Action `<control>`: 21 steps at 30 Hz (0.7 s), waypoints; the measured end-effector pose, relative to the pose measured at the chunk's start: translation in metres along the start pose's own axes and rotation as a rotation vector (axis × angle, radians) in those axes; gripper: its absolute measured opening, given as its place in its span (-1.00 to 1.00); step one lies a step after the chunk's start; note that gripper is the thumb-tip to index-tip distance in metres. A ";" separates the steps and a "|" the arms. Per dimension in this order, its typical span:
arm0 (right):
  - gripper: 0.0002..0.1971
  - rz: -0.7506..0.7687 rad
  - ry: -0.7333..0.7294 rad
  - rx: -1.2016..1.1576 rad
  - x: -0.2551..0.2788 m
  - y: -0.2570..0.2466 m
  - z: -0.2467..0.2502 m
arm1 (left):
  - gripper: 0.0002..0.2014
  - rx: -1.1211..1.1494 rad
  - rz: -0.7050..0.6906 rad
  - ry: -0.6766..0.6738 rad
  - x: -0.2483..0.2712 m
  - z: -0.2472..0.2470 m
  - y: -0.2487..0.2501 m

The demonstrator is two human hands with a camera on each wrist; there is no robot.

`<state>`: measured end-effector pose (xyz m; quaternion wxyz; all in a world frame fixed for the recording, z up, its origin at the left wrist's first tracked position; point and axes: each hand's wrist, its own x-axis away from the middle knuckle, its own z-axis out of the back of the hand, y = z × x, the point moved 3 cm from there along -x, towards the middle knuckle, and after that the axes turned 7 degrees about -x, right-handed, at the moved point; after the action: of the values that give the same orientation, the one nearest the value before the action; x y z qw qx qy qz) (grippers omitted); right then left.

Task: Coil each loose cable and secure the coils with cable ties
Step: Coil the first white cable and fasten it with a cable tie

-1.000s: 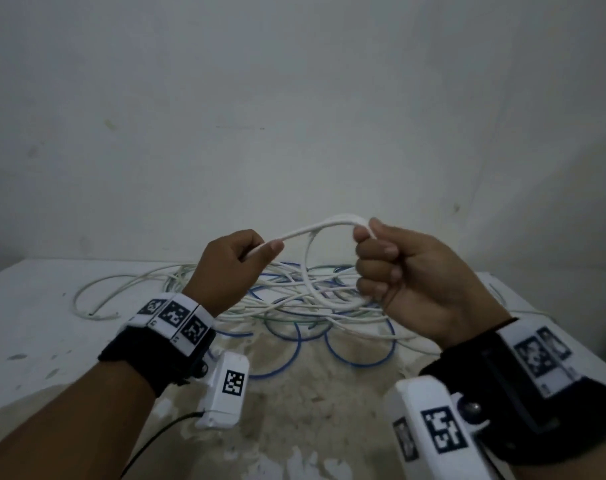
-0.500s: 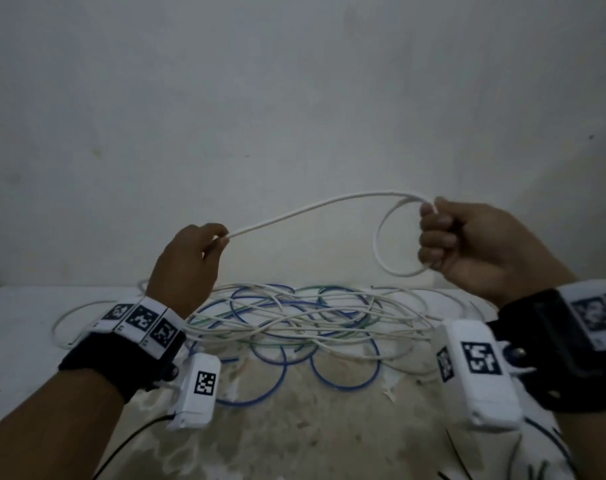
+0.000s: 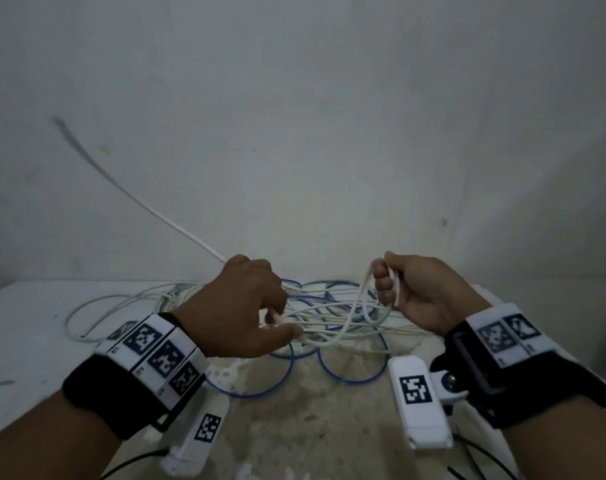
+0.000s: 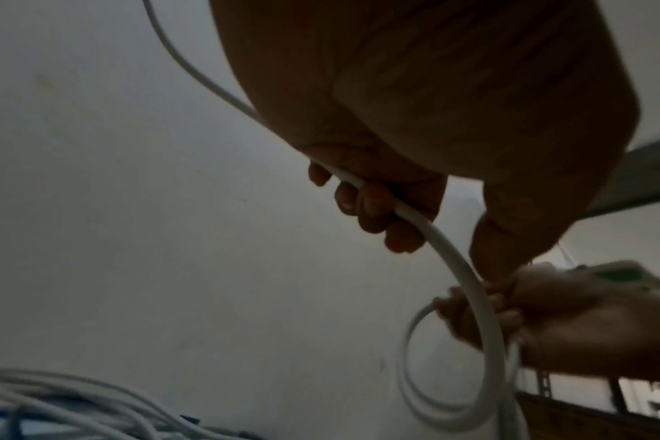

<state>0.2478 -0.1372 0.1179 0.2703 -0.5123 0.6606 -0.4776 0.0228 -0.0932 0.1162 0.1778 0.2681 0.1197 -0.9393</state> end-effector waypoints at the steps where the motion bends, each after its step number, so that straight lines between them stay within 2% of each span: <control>1: -0.66 -0.018 -0.003 0.009 -0.001 0.008 -0.001 | -0.62 0.048 -0.004 0.013 -0.001 0.002 0.005; 5: -0.64 -0.093 -0.090 0.075 0.002 0.032 -0.012 | -0.67 0.238 0.049 0.135 -0.006 0.006 0.012; 9: -0.64 -0.114 -0.245 0.149 0.014 0.045 -0.032 | -0.79 0.447 0.267 0.271 -0.003 0.005 0.005; 11: -0.64 -0.075 -0.262 0.155 0.019 0.048 -0.039 | -0.86 0.485 0.353 0.314 -0.003 0.004 0.002; 15: -0.68 -0.004 -0.330 0.116 0.026 0.051 -0.049 | -0.84 0.589 0.431 0.333 -0.002 0.000 -0.001; 21: -0.75 0.063 -0.396 0.173 0.036 0.056 -0.061 | -0.80 0.699 0.465 0.305 -0.005 -0.003 -0.001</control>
<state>0.1606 -0.1481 0.0965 0.4523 -0.5503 0.5669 -0.4138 0.0283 -0.0895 0.1165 0.2633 0.4672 -0.2437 -0.8081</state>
